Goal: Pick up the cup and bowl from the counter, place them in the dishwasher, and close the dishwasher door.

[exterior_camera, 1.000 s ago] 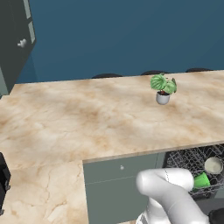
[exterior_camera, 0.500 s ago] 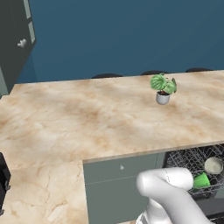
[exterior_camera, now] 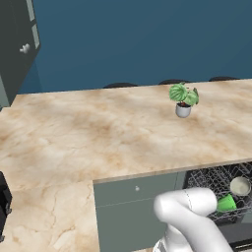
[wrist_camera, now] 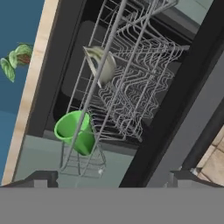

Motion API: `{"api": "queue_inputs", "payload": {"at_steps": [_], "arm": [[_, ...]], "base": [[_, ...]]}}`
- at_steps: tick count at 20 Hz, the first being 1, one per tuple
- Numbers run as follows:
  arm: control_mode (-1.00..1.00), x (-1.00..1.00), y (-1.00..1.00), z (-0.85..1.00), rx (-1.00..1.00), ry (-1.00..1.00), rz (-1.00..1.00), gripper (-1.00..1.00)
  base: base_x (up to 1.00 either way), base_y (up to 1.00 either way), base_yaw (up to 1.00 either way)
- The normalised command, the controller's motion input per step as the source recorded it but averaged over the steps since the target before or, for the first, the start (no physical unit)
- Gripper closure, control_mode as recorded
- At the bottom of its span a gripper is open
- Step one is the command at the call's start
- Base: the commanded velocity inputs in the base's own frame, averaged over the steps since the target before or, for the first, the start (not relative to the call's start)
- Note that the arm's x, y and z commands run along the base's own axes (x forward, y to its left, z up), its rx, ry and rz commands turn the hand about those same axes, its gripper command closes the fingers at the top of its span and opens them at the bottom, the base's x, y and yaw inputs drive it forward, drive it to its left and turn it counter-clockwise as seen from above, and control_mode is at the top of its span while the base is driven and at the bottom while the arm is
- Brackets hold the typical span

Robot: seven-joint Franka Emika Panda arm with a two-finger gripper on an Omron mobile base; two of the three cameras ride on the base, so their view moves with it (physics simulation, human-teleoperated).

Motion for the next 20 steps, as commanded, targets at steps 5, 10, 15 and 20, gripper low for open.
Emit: {"api": "queue_inputs", "payload": {"at_steps": [5,10,15,20], "arm": [[-1.00,0.00,-0.23,-0.45,0.00,-0.03,0.02,-1.00],[-1.00,0.00,-0.40,-0.43,0.00,-0.04,0.03,-1.00],[-1.00,0.00,-0.51,-0.36,0.00,-0.06,0.01,-1.00],[-1.00,0.04,-0.52,-0.39,0.00,-0.04,0.00,-1.00]], "base": [[0.00,0.00,0.00],[0.00,0.00,0.00],[0.00,0.00,0.00],[0.00,0.00,0.00]]}}
